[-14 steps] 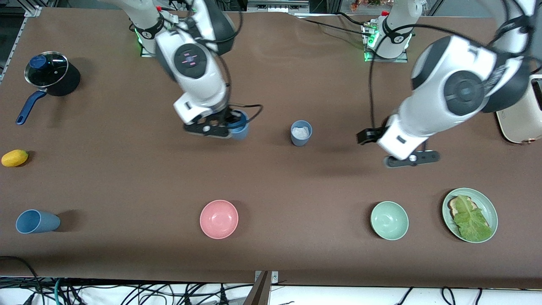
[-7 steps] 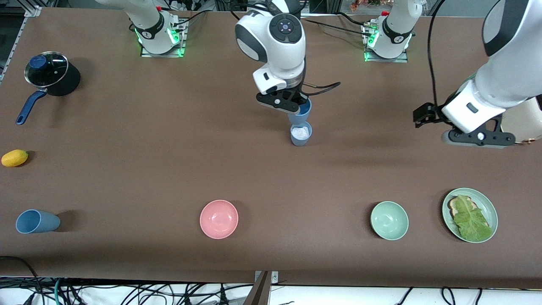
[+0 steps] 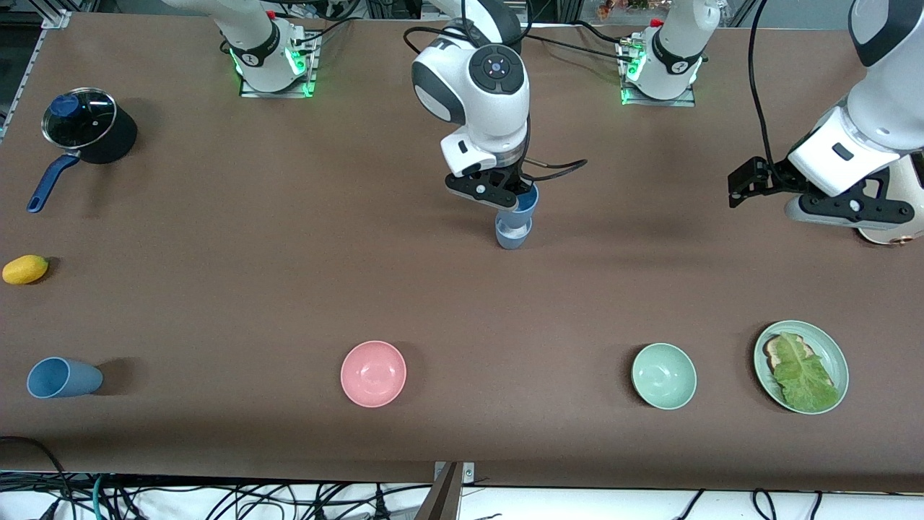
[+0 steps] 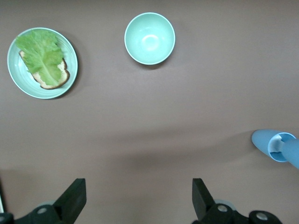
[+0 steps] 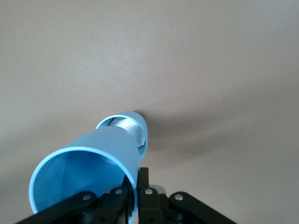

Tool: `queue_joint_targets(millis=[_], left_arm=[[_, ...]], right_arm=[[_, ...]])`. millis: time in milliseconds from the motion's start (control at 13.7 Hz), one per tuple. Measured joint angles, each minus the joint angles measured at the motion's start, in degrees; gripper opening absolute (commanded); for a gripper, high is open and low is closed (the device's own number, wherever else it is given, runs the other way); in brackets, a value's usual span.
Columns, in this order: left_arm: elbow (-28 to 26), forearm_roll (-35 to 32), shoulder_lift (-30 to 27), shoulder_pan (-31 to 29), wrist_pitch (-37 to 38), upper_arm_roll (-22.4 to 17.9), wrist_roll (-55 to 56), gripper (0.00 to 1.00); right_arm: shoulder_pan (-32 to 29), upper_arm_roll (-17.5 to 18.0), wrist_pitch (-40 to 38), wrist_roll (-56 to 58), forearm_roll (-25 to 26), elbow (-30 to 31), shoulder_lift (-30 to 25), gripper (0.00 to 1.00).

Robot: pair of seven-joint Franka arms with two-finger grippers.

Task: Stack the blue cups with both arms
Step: 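Lower the blue cup into the tissue cup and open the right gripper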

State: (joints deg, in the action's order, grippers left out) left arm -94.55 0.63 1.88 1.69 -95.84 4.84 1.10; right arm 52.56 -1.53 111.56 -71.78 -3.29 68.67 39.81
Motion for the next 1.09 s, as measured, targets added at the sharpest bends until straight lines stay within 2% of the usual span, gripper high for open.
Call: queue_joint_targets(millis=[582,728,801,874,1092], left_arm=[[-0.2,0.2,-0.2,-0.6,0.2,-0.6,0.0,1.0],[-0.2,0.2,-0.2,-0.7,0.2,-0.6,0.0,1.0],[-0.2,0.2,-0.2,-0.7,0.2,-0.6,0.0,1.0],[-0.2,0.2,-0.2,-0.8,0.2,-0.6,0.0,1.0],[-0.2,0.1,-0.2,-0.9,0.2,-0.6,0.0,1.0]], right_arm=[[0.3,0.0,1.6,-0.3,0.0,-0.1,1.9,0.0],[0.3,0.0,2.0,-0.3,0.0,-0.2,2.2,0.28],[0.3,0.0,2.1,-0.3,0.0,-0.3,2.3,0.46],[0.2,-0.1,2.1,-0.3,0.0,-0.5,2.3,0.57],[0.0,-0.6,2.0,-0.3,0.0,-1.3,2.3,0.82]])
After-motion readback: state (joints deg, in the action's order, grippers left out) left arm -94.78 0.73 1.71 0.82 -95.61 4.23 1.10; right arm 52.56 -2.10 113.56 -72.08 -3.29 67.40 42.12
